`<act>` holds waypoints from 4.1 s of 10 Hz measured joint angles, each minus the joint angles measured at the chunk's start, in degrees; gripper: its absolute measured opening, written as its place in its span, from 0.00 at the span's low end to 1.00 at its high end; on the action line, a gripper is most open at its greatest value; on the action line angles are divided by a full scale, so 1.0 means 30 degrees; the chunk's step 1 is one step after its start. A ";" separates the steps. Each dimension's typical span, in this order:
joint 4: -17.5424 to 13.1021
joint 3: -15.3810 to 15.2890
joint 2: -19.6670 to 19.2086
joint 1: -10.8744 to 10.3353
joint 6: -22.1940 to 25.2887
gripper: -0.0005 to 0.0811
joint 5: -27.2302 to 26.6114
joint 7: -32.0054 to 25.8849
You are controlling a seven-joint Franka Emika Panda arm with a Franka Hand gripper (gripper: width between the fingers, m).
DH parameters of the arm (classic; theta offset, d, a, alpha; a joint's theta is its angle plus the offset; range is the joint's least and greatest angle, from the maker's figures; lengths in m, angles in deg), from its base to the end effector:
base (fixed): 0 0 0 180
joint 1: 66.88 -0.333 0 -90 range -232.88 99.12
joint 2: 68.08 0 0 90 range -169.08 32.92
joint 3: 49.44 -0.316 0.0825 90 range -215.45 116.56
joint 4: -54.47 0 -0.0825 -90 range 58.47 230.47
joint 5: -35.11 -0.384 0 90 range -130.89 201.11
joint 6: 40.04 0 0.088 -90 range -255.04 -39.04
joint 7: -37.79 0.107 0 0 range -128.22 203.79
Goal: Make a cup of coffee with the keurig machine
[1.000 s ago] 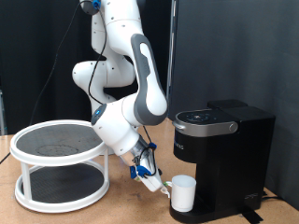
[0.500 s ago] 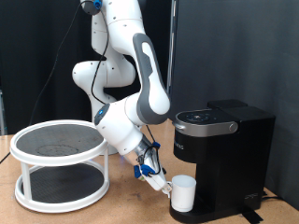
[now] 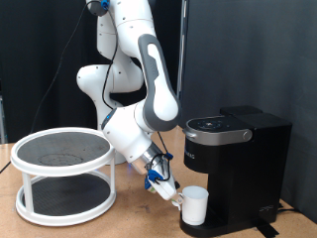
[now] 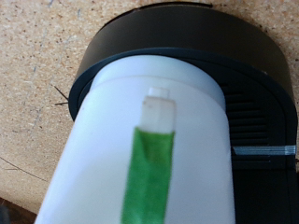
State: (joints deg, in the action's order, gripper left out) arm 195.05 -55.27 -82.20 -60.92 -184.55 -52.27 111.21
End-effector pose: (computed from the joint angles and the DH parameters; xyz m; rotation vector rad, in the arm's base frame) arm 0.4554 -0.0082 0.1830 -0.5893 2.4703 0.7390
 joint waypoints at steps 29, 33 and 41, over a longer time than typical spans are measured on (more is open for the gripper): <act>0.1513 0.0428 0.1542 0.0793 0.1569 0.91 -0.0632 0.1426; 0.2558 0.0559 0.4375 0.0925 0.3441 0.91 0.0748 0.4115; 0.4444 0.1156 0.7989 0.1421 0.7049 0.91 0.7702 0.8419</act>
State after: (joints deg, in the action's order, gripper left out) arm 208.38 -51.80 -58.24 -56.65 -163.40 -29.16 136.46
